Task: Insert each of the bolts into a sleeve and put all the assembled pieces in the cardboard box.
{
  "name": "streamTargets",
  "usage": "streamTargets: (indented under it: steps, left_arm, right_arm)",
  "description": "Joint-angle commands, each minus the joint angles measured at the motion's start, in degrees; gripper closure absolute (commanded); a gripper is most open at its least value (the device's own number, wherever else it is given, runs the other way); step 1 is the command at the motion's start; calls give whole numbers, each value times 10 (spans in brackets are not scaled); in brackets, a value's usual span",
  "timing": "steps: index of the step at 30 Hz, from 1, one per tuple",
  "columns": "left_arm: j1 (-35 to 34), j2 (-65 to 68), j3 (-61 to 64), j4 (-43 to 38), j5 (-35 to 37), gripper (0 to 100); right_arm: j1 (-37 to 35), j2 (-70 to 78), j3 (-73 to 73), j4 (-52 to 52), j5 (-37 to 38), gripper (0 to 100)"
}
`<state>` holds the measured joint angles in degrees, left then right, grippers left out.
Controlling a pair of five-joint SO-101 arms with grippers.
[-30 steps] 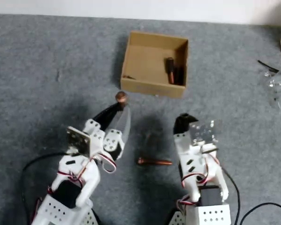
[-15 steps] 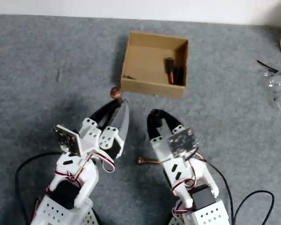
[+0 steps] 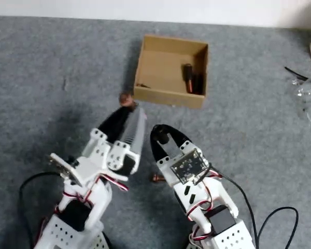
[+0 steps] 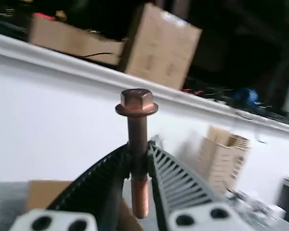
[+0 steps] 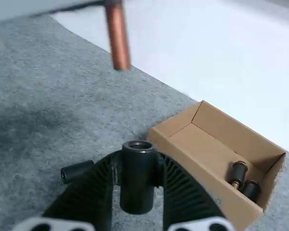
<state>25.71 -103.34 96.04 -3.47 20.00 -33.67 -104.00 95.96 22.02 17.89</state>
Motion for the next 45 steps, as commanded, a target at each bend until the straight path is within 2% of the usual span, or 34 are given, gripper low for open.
streamTargets:
  steps: [1,19,39,45]
  left_arm:
    - [57,-6,11,16,-1,994]
    - [51,0,11,105,0,994]
    - [34,-4,11,105,5,994]
    - [30,-1,11,106,47,994]
  right_arm:
    - [-2,-13,51,-7,10,995]
    - [-1,-14,51,-6,11,995]
    - [-25,-14,46,-8,9,995]
    - [-23,-14,46,-8,8,995]
